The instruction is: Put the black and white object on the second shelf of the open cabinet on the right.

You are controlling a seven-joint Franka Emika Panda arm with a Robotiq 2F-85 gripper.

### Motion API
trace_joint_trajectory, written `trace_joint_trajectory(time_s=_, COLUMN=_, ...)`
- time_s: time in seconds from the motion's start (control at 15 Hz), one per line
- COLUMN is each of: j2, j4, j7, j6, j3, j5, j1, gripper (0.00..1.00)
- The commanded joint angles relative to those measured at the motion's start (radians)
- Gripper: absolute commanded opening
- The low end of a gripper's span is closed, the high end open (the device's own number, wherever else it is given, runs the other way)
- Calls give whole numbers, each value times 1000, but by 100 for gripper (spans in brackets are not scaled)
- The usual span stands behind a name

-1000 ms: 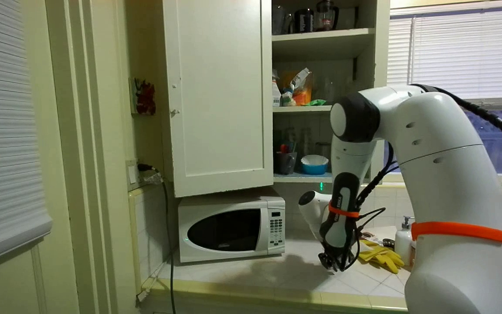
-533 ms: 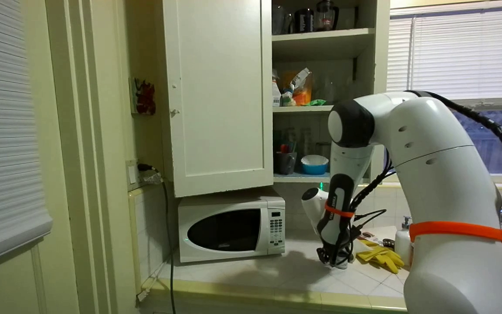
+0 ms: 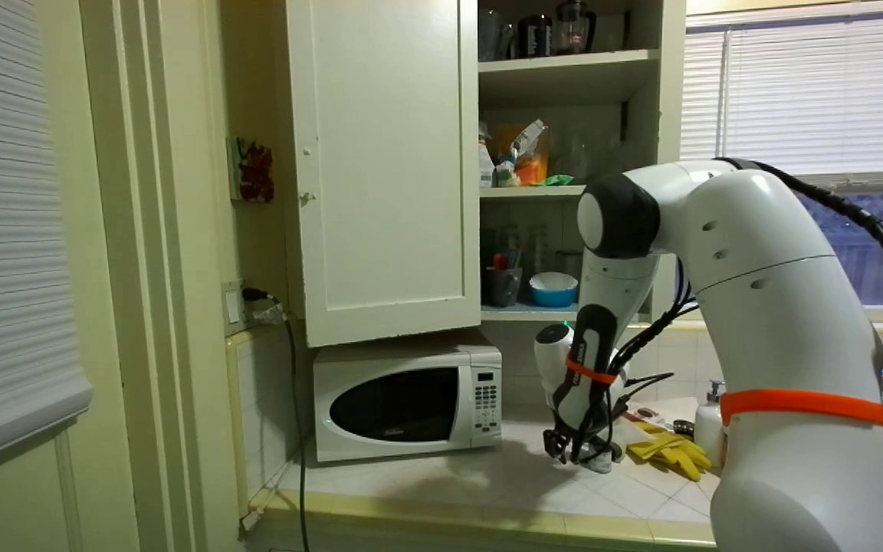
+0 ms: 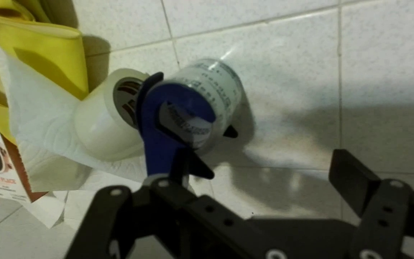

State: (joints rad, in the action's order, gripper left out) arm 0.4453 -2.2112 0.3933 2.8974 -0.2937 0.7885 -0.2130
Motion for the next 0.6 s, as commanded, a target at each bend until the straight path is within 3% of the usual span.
trace_joint_trajectory(time_s=0.0, j2=-32, j4=-60, j7=-59, j6=35, j3=-39, j5=-66, j1=36, gripper=100)
trace_joint_trajectory(time_s=0.27, j2=-48, j4=-77, j7=-55, j6=32, j3=-85, j5=-80, j1=72, gripper=100)
trace_joint_trajectory(time_s=0.53, j2=-43, j4=-89, j7=-106, j6=38, j3=-71, j5=-124, j1=65, gripper=97)
